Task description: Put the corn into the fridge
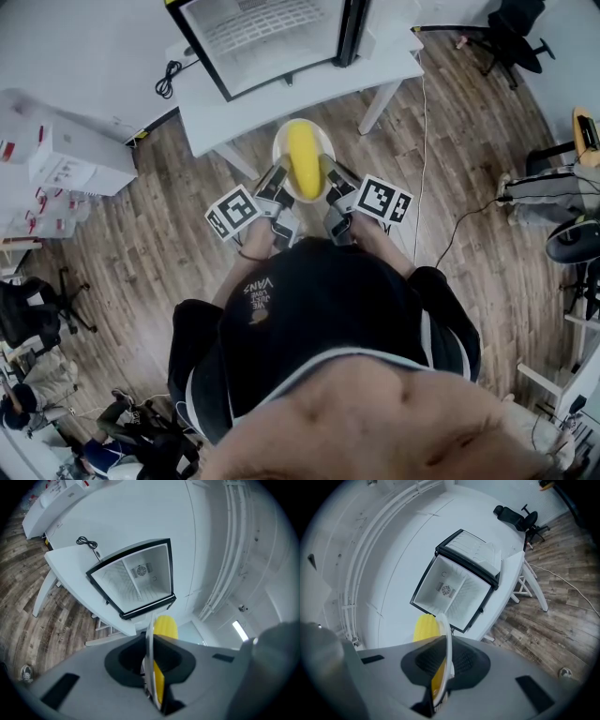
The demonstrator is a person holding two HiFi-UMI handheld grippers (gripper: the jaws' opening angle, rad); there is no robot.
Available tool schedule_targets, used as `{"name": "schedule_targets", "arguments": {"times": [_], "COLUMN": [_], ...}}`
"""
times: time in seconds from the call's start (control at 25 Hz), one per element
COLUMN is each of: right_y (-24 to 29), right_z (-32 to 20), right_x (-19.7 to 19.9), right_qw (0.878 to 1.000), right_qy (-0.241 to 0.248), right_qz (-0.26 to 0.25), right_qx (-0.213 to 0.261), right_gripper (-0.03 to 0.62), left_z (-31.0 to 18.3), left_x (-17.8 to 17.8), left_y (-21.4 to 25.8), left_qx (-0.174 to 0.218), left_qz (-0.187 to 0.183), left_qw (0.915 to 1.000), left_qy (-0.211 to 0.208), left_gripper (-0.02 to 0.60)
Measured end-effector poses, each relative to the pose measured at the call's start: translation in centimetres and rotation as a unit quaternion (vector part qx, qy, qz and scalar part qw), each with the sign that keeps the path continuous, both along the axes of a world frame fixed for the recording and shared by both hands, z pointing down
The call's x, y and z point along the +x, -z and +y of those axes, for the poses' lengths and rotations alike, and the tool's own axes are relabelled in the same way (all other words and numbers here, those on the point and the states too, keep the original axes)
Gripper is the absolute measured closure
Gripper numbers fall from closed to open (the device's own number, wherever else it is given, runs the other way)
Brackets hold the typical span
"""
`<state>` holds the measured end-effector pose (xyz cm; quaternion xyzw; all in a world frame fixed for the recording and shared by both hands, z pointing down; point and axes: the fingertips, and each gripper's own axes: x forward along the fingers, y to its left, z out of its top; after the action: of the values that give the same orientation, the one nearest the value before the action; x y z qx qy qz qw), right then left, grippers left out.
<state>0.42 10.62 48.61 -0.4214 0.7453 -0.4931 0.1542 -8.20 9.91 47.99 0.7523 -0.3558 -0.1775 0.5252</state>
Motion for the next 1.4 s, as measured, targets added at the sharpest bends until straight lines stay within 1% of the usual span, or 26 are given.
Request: {"name": "schedule_targets", "arguments": {"times": [0.32,0.56,0.76,1.28,1.4], "right_y": [-0.3,-0.2,0.2,-0.4,-0.4], "right_z": [0.3,-0.8,-2.9,-8.3,-9.6], "right_x": [-0.3,0.4,1.2,2.9,3.4], "right_qw": [1.000,1.000,1.000,0.999,0.999], "right_qy": [-0.007,-0.007,0.003,0.034,0.044], "right_qz": [0.007,0.009,0.008,0.011,0.013], "right_qx": [-0.005,-0.006,-0.001,-0.005,-0.002], "right_gripper": [0.568,0.568,0.568,0.568,0.568], "left_z": [0.2,-0.9,-2.8,-7.6,-8.8], "left_x": [-0.4,0.3,1.1,2.8,3.3], "left_y": [-0.5,-0.5,0.0,-0.8,-0.8], "left_qx": [-0.005,-0.008,-0.004,-0.015,-0.013], "left_qz": [0.005,0.009,0.006,0.005,0.005], "left_qw": [1.0000,0.9999,0.9999,0.9988,0.9984], "left_qy": [-0.005,-0.003,0.009,0.045,0.055], "left_gripper": [0.540,0.540,0.540,0.540,0.540]}}
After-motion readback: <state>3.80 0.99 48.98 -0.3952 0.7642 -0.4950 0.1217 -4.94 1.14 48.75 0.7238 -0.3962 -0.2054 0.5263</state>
